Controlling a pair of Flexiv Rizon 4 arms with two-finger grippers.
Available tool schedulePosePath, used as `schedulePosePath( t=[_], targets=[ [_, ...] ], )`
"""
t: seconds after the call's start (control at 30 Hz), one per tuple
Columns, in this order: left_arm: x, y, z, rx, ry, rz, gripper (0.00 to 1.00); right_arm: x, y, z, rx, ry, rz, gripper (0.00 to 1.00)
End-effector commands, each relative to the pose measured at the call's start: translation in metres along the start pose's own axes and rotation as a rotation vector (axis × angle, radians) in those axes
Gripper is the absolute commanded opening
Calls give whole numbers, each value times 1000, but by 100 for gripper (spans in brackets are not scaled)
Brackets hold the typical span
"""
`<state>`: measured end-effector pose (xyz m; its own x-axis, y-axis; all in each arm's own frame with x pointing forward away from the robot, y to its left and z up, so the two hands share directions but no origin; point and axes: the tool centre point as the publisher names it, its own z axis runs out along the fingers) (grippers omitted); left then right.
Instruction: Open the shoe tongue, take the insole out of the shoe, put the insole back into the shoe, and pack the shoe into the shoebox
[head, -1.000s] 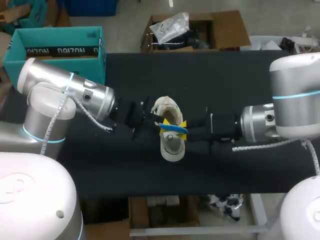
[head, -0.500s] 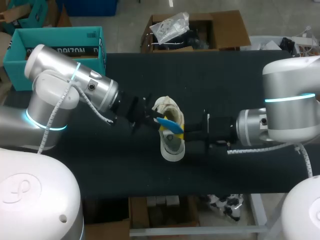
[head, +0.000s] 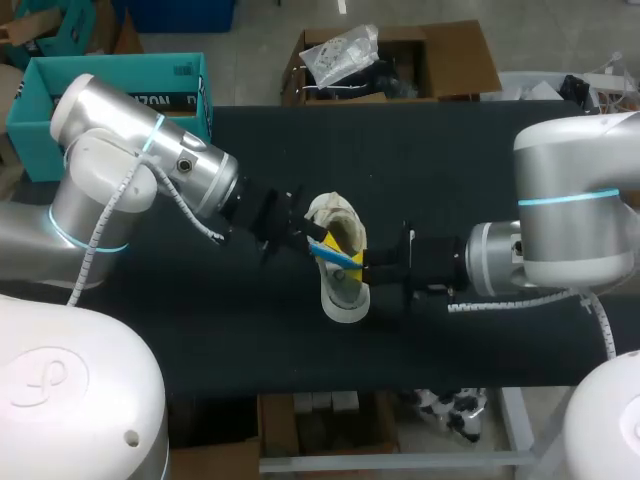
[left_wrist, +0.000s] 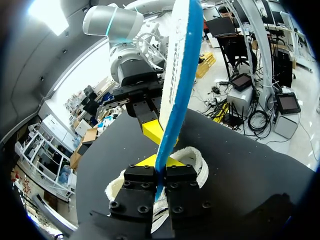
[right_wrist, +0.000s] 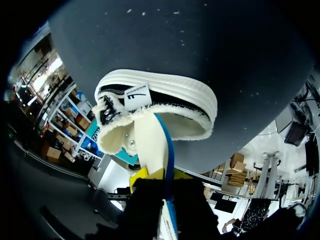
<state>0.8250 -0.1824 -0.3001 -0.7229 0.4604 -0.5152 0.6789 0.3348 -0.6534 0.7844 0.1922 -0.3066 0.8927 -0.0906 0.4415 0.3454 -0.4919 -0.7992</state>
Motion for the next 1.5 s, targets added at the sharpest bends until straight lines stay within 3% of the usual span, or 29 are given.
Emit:
schedulePosePath(
  t=[0.03,0.33,0.97,1.17,1.2,1.23,1.27,1.3,1.33,1.5],
  targets=[
    [-1,-1,2,-8,0,0,0,-5,5,6,5,14,0,0],
    [3,11,6,-33,-5,-21,0,6,20,14,-3,9,-2,0],
    [-7,49,15,-36,-27,-88,0,21,51,32,-83,-4,39,0],
    [-7,48,13,-20,-37,-106,0,21,52,31,-88,4,46,0],
    [-6,46,11,-14,-40,-107,2,21,52,30,-89,5,46,0],
    [-4,44,10,-12,-43,-105,31,20,52,29,-91,7,46,0],
    [-3,42,9,-5,-46,-101,46,20,52,28,-92,9,47,0],
    [-1,39,7,4,-48,-95,51,19,52,26,-93,11,48,0],
    [0,36,5,7,-51,-90,54,19,53,25,-93,13,49,0],
    [6,24,4,27,-51,-65,47,19,56,23,-93,16,54,0]
  ],
)
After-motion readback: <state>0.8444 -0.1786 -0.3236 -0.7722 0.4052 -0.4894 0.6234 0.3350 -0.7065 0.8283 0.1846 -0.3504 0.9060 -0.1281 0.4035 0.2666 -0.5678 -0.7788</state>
